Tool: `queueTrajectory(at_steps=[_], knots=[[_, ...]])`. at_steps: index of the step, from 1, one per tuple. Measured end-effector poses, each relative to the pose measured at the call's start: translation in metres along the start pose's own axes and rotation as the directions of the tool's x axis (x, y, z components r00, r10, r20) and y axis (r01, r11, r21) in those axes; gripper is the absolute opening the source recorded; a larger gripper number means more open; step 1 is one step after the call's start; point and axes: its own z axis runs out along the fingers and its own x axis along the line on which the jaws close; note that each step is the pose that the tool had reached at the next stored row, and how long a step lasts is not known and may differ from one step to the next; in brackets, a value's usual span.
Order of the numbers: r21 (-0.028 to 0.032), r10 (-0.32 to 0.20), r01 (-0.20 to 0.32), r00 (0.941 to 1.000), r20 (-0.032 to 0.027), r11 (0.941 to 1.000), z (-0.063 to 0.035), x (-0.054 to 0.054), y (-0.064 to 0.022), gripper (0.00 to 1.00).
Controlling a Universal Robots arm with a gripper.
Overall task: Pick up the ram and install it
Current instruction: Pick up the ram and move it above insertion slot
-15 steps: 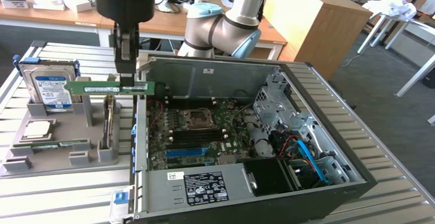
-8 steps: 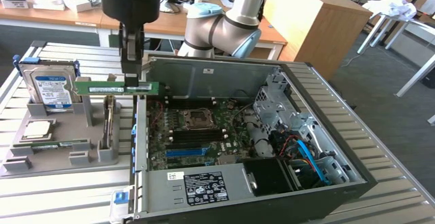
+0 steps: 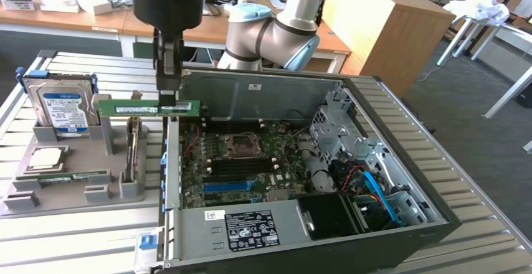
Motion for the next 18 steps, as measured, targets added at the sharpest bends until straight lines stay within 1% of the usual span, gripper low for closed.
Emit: queueTrajectory(at_steps=[18], knots=[[-0.0007, 0.0, 0.0, 1.0, 0.0001, 1.0, -0.0003, 0.001, -0.018, 0.12]])
